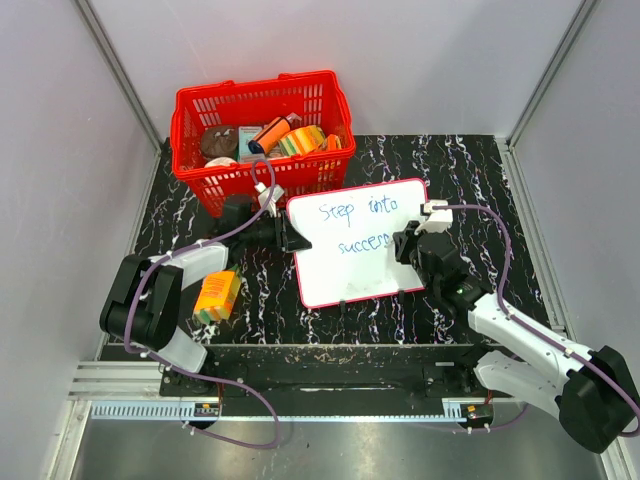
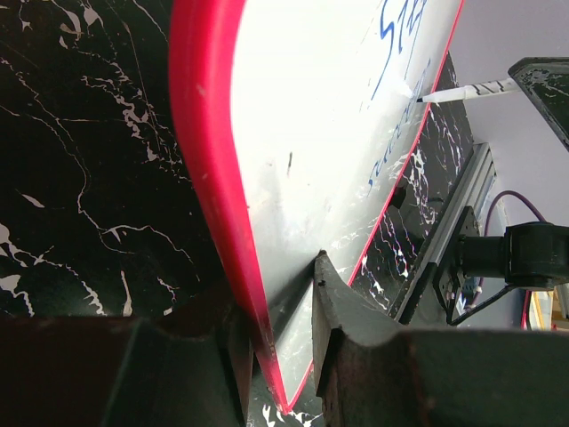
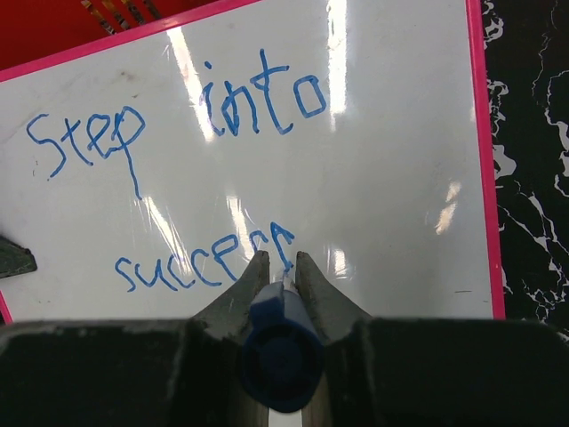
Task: Write a sentence on the whiteboard
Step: Write a sentence on the whiteboard, then put down the whiteboard marker without the cap at the center of the board.
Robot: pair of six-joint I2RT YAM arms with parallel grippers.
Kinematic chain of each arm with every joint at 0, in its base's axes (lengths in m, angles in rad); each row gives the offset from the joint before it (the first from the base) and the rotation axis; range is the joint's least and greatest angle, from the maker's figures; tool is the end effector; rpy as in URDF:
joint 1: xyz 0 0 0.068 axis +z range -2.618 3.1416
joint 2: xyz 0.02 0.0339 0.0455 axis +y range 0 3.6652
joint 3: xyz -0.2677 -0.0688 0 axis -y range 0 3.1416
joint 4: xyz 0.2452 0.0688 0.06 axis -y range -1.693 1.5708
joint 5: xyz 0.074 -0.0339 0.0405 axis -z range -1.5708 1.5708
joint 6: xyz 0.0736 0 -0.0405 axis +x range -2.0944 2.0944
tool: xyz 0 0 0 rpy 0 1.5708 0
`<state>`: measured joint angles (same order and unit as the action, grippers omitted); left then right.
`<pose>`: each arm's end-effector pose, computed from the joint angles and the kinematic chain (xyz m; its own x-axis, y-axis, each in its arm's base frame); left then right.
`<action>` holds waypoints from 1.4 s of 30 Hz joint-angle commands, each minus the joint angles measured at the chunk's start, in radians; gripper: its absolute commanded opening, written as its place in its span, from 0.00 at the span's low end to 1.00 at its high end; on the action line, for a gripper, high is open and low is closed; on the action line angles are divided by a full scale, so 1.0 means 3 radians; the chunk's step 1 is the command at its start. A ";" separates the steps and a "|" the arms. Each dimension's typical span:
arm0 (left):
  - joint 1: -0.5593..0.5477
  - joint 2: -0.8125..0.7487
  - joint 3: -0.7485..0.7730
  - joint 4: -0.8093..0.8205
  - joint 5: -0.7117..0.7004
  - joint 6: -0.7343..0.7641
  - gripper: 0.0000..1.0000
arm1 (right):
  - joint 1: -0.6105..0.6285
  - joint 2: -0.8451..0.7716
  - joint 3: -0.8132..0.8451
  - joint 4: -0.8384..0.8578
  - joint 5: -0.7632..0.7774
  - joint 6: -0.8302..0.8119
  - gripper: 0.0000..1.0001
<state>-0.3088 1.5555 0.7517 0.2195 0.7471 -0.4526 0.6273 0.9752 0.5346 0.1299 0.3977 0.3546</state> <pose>0.3049 -0.1498 0.1757 -0.8063 -0.0796 -0.5862 0.4563 0.5470 -0.7018 0.2210 0.1250 0.2414 -0.3164 0.1660 -0.9340 -0.1416 0.9653 0.2196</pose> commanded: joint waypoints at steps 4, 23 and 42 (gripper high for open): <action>-0.0080 0.0189 -0.0056 -0.0302 -0.0808 0.0578 0.00 | -0.0030 0.0083 -0.0044 0.0042 -0.0185 0.0106 0.00; -0.0080 0.0179 -0.0056 -0.0307 -0.0823 0.0578 0.00 | -0.0025 -0.0822 0.0237 -0.0218 -0.0175 0.0045 0.00; -0.0080 0.0138 -0.0062 -0.0312 -0.0844 0.0583 0.00 | -0.1492 -0.0643 0.0575 -0.0576 -0.1815 0.0577 0.00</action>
<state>-0.3092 1.5551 0.7517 0.2195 0.7475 -0.4519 0.3000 0.7612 0.6415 -0.0364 0.0849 0.4610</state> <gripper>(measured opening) 0.290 0.190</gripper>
